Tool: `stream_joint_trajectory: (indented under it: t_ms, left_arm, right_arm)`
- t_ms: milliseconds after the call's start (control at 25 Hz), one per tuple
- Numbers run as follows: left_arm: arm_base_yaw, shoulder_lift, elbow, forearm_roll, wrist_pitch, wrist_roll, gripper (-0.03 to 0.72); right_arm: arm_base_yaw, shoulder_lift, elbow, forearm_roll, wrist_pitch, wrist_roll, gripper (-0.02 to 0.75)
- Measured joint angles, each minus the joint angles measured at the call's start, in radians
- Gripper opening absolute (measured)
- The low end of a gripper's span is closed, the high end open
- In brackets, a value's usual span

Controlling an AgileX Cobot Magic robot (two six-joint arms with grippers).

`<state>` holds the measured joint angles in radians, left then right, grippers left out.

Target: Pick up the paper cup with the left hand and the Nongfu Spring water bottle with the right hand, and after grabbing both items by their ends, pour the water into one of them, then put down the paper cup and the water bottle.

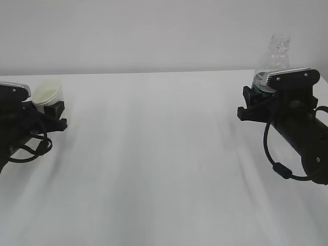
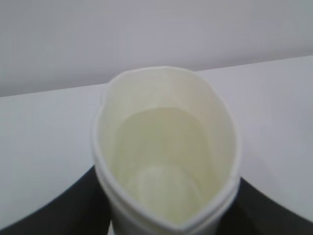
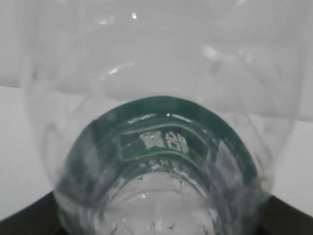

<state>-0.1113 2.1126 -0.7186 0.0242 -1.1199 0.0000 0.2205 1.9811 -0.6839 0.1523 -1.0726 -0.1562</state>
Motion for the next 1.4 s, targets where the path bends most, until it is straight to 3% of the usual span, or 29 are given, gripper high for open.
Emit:
stream_joint_trajectory:
  t_ms: [1400]
  left_arm:
    - [0.000,0.051,0.000,-0.001,-0.002,0.029,0.394]
  right_arm:
    - [0.000,0.000,0.000,0.000,0.002,0.000,0.455]
